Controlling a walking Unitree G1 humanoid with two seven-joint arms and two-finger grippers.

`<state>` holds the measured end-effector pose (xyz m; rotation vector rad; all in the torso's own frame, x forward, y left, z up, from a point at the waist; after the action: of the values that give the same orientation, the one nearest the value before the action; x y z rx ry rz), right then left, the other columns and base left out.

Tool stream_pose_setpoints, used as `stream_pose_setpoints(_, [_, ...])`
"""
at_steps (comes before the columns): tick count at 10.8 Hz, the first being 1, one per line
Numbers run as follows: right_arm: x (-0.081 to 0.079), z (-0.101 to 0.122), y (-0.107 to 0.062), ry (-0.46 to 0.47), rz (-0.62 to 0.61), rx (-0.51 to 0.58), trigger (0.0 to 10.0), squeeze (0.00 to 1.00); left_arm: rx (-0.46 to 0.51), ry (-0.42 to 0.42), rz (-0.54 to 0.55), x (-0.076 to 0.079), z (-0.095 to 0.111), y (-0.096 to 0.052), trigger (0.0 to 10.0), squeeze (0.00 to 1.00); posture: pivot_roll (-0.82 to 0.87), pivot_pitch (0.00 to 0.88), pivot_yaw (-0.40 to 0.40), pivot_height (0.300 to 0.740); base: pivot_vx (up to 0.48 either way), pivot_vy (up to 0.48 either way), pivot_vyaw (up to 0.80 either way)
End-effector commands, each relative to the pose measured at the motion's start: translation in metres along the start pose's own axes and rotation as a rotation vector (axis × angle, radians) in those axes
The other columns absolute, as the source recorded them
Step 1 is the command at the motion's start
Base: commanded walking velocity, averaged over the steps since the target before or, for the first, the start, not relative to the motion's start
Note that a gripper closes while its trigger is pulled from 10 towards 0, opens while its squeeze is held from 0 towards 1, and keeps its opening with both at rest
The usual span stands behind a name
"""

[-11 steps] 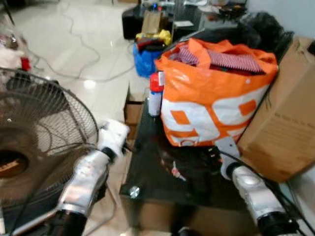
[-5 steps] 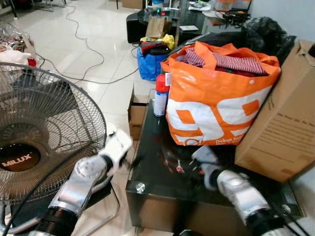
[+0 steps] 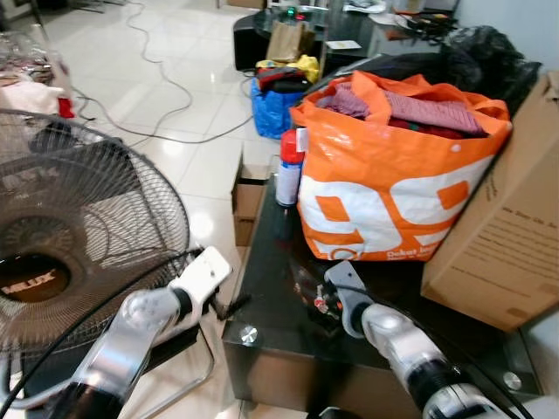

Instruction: Hang keys on a hook

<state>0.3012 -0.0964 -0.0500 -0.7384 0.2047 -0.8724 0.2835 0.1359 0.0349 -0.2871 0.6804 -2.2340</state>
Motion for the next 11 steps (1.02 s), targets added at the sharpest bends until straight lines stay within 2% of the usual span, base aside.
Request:
stream_pose_setpoints(1, [0.004, -0.003, 0.001, -0.006, -0.032, -0.024, 10.0, 0.00, -0.011, 0.014, -0.022, 0.003, 0.002, -0.003, 10.0, 0.00, -0.04, 0.000, -0.048, 0.740, 0.000, 0.000, 0.00])
stream_pose_setpoints(2, [0.004, -0.002, 0.003, -0.021, -0.040, -0.038, 10.0, 0.00, -0.018, 0.022, -0.027, 0.002, 0.002, -0.004, 10.0, 0.00, -0.03, 0.000, -0.055, 0.740, 0.000, 0.000, 0.00])
stream_pose_setpoints(3, [0.003, -0.004, 0.005, -0.042, -0.041, -0.061, 7.4, 0.00, -0.021, 0.022, -0.046, 0.003, 0.003, -0.004, 10.0, 0.00, -0.03, 0.000, -0.059, 0.740, 0.000, 0.000, 0.00])
stream_pose_setpoints(4, [0.001, -0.004, 0.007, -0.040, -0.040, -0.072, 4.1, 0.00, -0.015, 0.021, -0.062, 0.006, 0.007, -0.007, 10.0, 0.00, -0.02, 0.000, -0.062, 0.740, 0.000, 0.000, 0.00])
stream_pose_setpoints(5, [0.000, -0.005, 0.008, -0.037, -0.039, -0.077, 3.2, 0.00, -0.012, 0.016, -0.072, 0.007, 0.008, -0.009, 10.0, 0.00, -0.02, 0.000, -0.062, 0.740, 0.000, 0.000, 0.00])
stream_pose_setpoints(6, [-0.003, -0.007, 0.009, -0.038, -0.042, -0.081, 0.6, 0.00, -0.018, 0.016, -0.082, 0.011, 0.006, -0.011, 10.0, 0.00, -0.01, 0.000, -0.062, 0.740, 0.000, 0.000, 0.00])
stream_pose_setpoints(7, [-0.004, -0.010, 0.009, -0.031, -0.049, -0.090, 0.0, 0.00, -0.020, 0.014, -0.093, 0.014, 0.006, -0.012, 10.0, 0.00, -0.01, 0.000, -0.062, 0.740, 0.000, 0.000, 0.00])
stream_pose_setpoints(9, [-0.006, -0.012, 0.010, 0.019, -0.075, -0.084, 0.0, 0.00, -0.023, 0.010, -0.097, 0.017, 0.006, -0.014, 10.0, 0.00, 0.00, 0.000, -0.063, 0.740, 0.000, 0.000, 0.00])
stream_pose_setpoints(11, [-0.009, -0.014, 0.011, 0.030, -0.083, -0.084, 0.0, 0.00, -0.031, 0.007, -0.103, 0.019, 0.004, -0.017, 10.0, 0.00, 0.00, 0.000, -0.061, 0.740, 0.000, 0.000, 0.00])
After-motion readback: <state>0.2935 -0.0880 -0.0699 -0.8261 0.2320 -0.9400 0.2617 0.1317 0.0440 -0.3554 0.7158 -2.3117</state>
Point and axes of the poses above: a point about 5 cm out from each wrist's last joint towards the gripper, its own y axis pointing out of the wrist towards the gripper, its own z axis along the axis of the wrist's last joint, x = y × z, the point moved 5 cm from there along y, pointing out of the wrist towards the gripper, and after that the axes turned 12 degrees about -y, right-handed, at the moved point
